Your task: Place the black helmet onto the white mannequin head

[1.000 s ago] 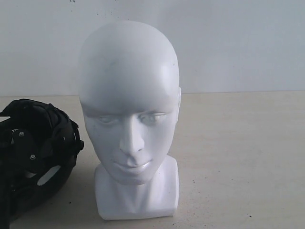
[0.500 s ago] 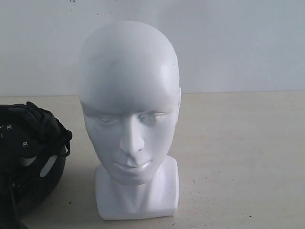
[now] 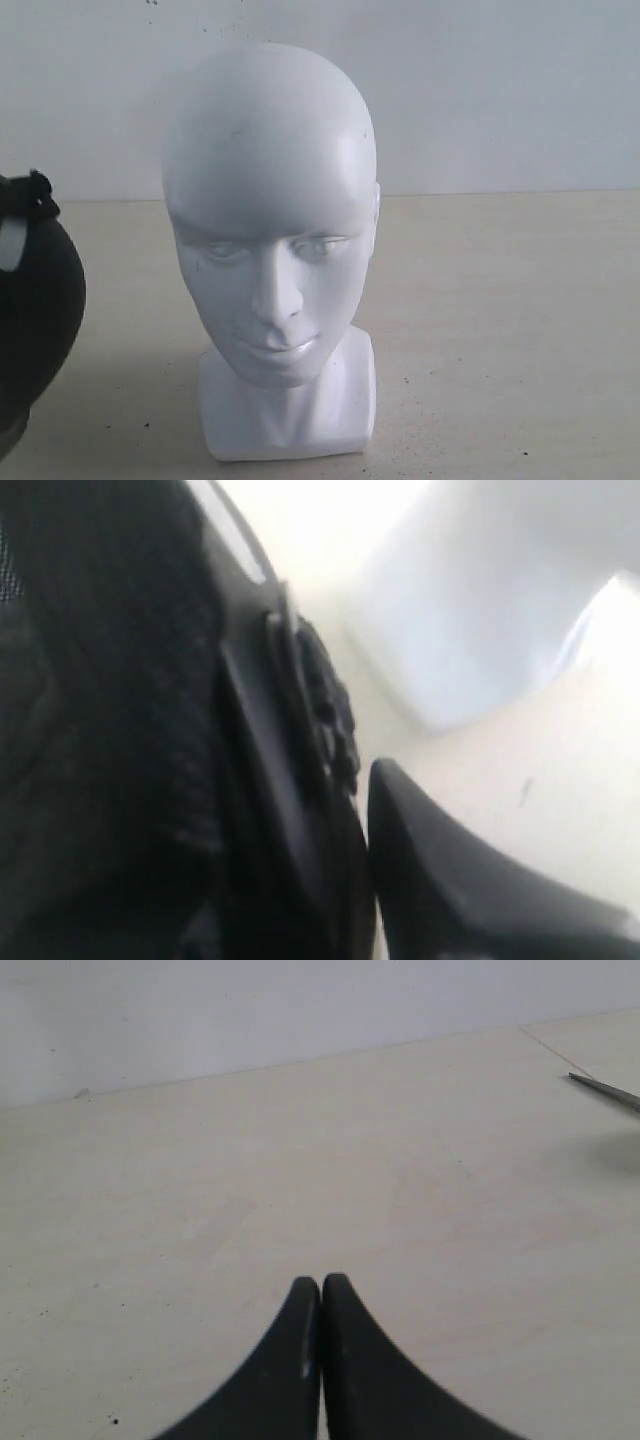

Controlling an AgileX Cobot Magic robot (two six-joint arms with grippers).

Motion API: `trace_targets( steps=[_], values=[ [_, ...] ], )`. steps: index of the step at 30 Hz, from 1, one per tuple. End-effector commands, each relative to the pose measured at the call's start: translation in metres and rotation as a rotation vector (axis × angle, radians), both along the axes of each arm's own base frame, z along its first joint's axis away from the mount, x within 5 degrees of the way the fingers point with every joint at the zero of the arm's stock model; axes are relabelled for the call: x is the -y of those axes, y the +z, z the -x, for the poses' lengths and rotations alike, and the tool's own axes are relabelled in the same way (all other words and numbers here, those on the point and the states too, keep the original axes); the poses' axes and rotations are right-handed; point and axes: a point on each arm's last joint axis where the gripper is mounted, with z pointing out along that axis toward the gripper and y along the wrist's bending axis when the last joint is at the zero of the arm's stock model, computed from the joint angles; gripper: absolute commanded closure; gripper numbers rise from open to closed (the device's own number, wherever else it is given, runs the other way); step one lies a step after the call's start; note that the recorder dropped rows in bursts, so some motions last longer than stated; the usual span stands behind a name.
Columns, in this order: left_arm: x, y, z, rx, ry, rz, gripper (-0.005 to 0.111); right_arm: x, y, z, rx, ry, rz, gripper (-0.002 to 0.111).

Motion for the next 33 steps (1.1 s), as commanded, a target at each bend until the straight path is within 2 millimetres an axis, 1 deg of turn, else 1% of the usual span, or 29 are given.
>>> trace_targets(
  steps=[1,5,9,13,18,20,24,27,28,30,33],
  values=[
    [-0.004,0.049,0.022,0.325,0.035,0.146,0.102,0.0,0.001,0.0,0.008,0.002,0.006,0.108],
    [-0.008,0.074,0.039,0.493,0.039,0.214,0.102,0.0,0.001,0.0,0.008,0.002,0.006,0.108],
    [-0.01,0.095,0.045,0.602,0.033,0.215,0.102,0.0,0.001,0.0,0.008,0.002,0.006,0.108],
    [-0.01,0.12,0.043,0.658,0.026,0.218,0.102,0.0,0.001,0.0,0.008,0.002,0.006,0.108],
    [-0.008,0.155,0.039,0.761,-0.028,0.147,0.102,0.0,0.001,0.0,0.008,0.002,0.006,0.108],
    [-0.007,0.167,0.037,0.777,-0.028,0.154,0.102,0.0,0.001,0.0,0.008,0.002,0.006,0.108],
    [-0.017,0.194,0.033,0.783,0.154,0.299,0.102,0.0,0.001,0.0,0.008,0.002,0.006,0.108],
    [-0.023,0.21,0.036,0.817,0.263,0.471,0.102,0.0,0.001,0.0,0.008,0.002,0.006,0.108],
    [-0.024,0.213,0.037,0.841,0.284,0.5,0.102,0.0,0.001,0.0,0.008,0.002,0.006,0.108],
    [-0.026,0.221,0.039,0.889,0.31,0.609,0.102,0.0,0.0,0.0,0.006,0.001,0.006,0.108],
    [-0.02,0.234,0.045,0.971,0.233,0.758,0.102,0.0,0.0,0.0,0.006,0.001,0.006,0.108]
  ],
)
